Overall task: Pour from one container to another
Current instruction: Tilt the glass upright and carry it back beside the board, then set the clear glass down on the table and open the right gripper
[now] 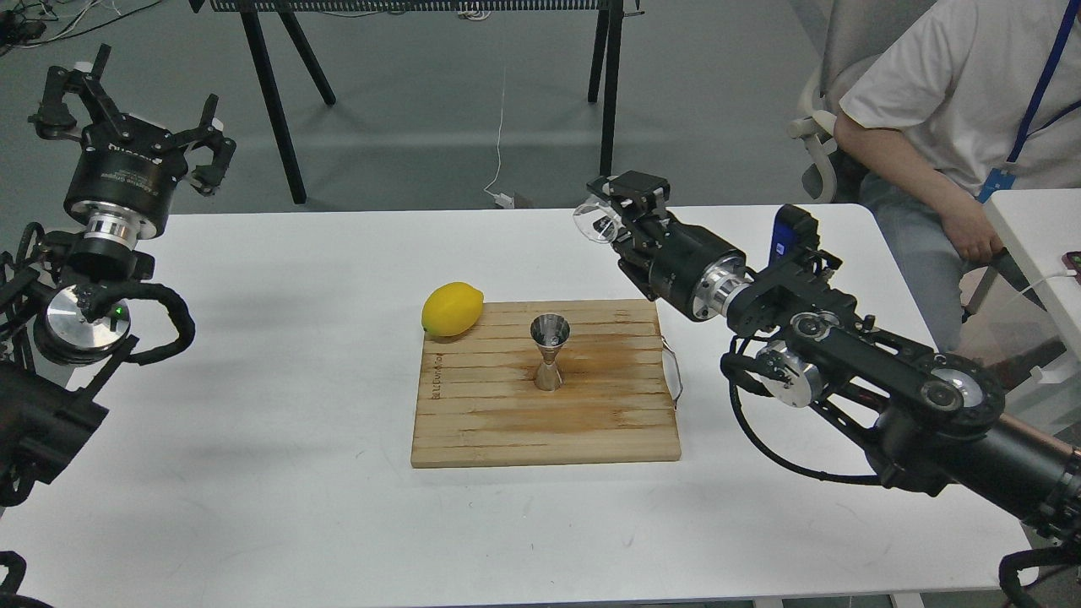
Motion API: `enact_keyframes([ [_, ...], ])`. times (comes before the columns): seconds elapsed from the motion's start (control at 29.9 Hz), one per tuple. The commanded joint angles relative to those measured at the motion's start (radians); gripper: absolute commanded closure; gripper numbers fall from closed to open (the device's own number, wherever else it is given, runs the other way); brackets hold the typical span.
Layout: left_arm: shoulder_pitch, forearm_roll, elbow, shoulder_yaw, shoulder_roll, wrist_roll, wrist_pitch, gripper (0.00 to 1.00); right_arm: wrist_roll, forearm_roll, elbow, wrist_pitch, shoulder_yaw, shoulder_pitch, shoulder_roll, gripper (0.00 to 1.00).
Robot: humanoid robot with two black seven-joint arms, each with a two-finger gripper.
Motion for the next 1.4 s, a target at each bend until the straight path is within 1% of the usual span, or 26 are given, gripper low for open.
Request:
enact_keyframes([
  [0.0, -0.016, 0.001, 0.000, 0.006, -0.023, 0.000, 0.002, 0.00, -0.008, 0.210, -0.004, 0.054, 0.118, -0.095, -0.005, 0.78],
  [0.1, -0.019, 0.001, 0.000, 0.006, -0.026, 0.000, 0.003, 0.00, -0.022, 0.380, -0.011, 0.098, 0.218, -0.184, -0.005, 0.78],
  [0.27, -0.025, 0.001, -0.002, 0.008, -0.026, 0.002, 0.003, 0.00, -0.048, 0.594, -0.059, 0.189, 0.366, -0.308, 0.001, 0.78],
  [0.37, -0.024, 0.001, -0.002, 0.009, -0.024, 0.000, 0.003, 0.00, -0.051, 0.761, -0.097, 0.209, 0.430, -0.360, 0.007, 0.78],
  [0.43, -0.024, 0.001, -0.002, 0.009, -0.023, 0.000, 0.003, 0.00, -0.050, 0.839, -0.132, 0.241, 0.449, -0.373, 0.007, 0.78],
  [0.53, -0.024, 0.001, -0.002, 0.009, -0.018, 0.000, 0.003, 0.00, -0.050, 0.889, -0.201, 0.301, 0.456, -0.385, 0.009, 0.78],
  [0.67, -0.026, 0.001, -0.002, 0.009, -0.015, 0.002, 0.003, 0.00, -0.057, 0.957, -0.299, 0.354, 0.469, -0.408, 0.010, 0.78],
  [0.77, -0.024, 0.001, -0.002, 0.011, -0.017, 0.002, 0.003, 0.00, -0.094, 1.036, -0.388, 0.420, 0.470, -0.420, 0.041, 0.78],
  [0.84, -0.024, 0.001, -0.002, 0.011, -0.018, 0.000, 0.003, 0.00, -0.109, 1.060, -0.425, 0.459, 0.475, -0.427, 0.061, 0.78],
  [0.97, -0.024, 0.001, -0.002, 0.011, -0.020, 0.000, 0.003, 0.00, -0.165, 1.105, -0.476, 0.543, 0.481, -0.450, 0.072, 0.78],
  [1.07, -0.025, 0.001, -0.002, 0.011, -0.020, 0.000, 0.003, 0.00, -0.186, 1.106, -0.514, 0.614, 0.481, -0.456, 0.116, 0.79],
  [1.17, -0.024, 0.001, -0.002, 0.011, -0.020, 0.000, 0.005, 0.00, -0.191, 1.108, -0.560, 0.632, 0.487, -0.456, 0.147, 0.79],
  [1.37, -0.022, 0.001, -0.002, 0.012, -0.017, 0.000, 0.005, 0.00, -0.192, 1.110, -0.678, 0.622, 0.527, -0.450, 0.179, 0.79],
])
